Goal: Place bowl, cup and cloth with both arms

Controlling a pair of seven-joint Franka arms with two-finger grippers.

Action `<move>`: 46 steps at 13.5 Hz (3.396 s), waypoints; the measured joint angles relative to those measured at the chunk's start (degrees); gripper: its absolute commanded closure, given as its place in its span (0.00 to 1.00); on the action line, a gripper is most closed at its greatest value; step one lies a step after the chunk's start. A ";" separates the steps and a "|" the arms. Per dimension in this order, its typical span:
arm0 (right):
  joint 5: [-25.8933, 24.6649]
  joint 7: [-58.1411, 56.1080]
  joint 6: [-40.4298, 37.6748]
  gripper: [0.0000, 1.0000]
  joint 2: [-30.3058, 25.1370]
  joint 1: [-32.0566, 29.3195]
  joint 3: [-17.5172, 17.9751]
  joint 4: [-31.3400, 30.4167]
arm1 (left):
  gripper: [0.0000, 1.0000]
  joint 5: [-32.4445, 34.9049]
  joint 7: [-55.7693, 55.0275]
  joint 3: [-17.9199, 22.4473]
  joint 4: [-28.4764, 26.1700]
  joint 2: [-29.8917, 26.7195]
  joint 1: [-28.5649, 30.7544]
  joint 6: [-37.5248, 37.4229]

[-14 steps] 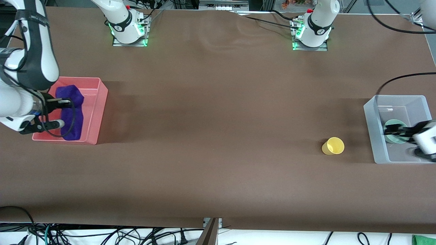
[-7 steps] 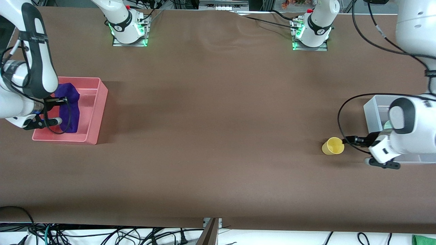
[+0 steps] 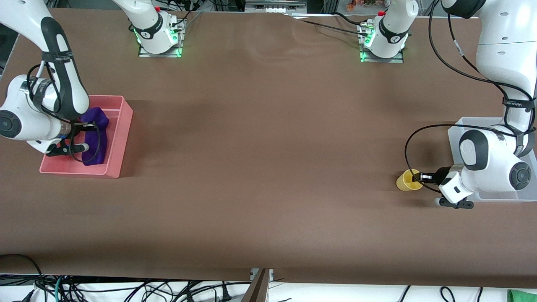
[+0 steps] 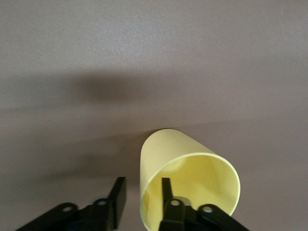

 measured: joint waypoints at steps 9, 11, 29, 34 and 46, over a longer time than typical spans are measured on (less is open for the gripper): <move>1.78 0.02 -20.85 0.00 -4.50 0.24 2.68 18.60 | 1.00 -0.10 -2.53 0.28 6.24 -6.30 3.52 -12.79; 1.99 0.05 -27.43 0.00 -5.64 0.48 5.99 24.84 | 1.00 -0.08 -2.51 0.52 10.68 -7.68 6.11 -19.94; 1.87 10.34 -34.96 0.00 -12.11 0.31 15.55 37.65 | 0.00 11.49 25.17 1.34 9.78 1.19 22.91 -6.43; 2.06 14.12 -35.18 0.00 -12.24 0.35 15.57 37.64 | 0.00 11.44 24.97 -1.28 10.78 -4.48 22.59 -10.45; 2.09 15.01 -36.48 0.00 -11.99 0.46 15.58 37.57 | 0.00 14.06 -16.21 -23.16 11.05 -22.81 17.97 -30.40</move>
